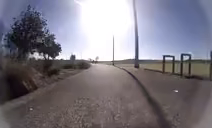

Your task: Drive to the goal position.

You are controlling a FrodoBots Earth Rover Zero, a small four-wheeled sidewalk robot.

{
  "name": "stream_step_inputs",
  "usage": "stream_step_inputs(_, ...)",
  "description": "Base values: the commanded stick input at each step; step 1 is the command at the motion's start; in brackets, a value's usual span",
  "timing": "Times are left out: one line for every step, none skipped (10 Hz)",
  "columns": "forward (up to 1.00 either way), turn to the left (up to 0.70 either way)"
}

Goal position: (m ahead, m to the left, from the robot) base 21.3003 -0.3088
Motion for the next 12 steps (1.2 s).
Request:
stream_step_inputs(1.00, 0.00)
stream_step_inputs(1.00, 0.00)
stream_step_inputs(1.00, 0.00)
stream_step_inputs(1.00, 0.00)
stream_step_inputs(1.00, 0.00)
stream_step_inputs(1.00, 0.00)
stream_step_inputs(1.00, 0.00)
stream_step_inputs(1.00, 0.00)
stream_step_inputs(1.00, 0.00)
stream_step_inputs(1.00, 0.00)
stream_step_inputs(1.00, 0.00)
stream_step_inputs(1.00, 0.00)
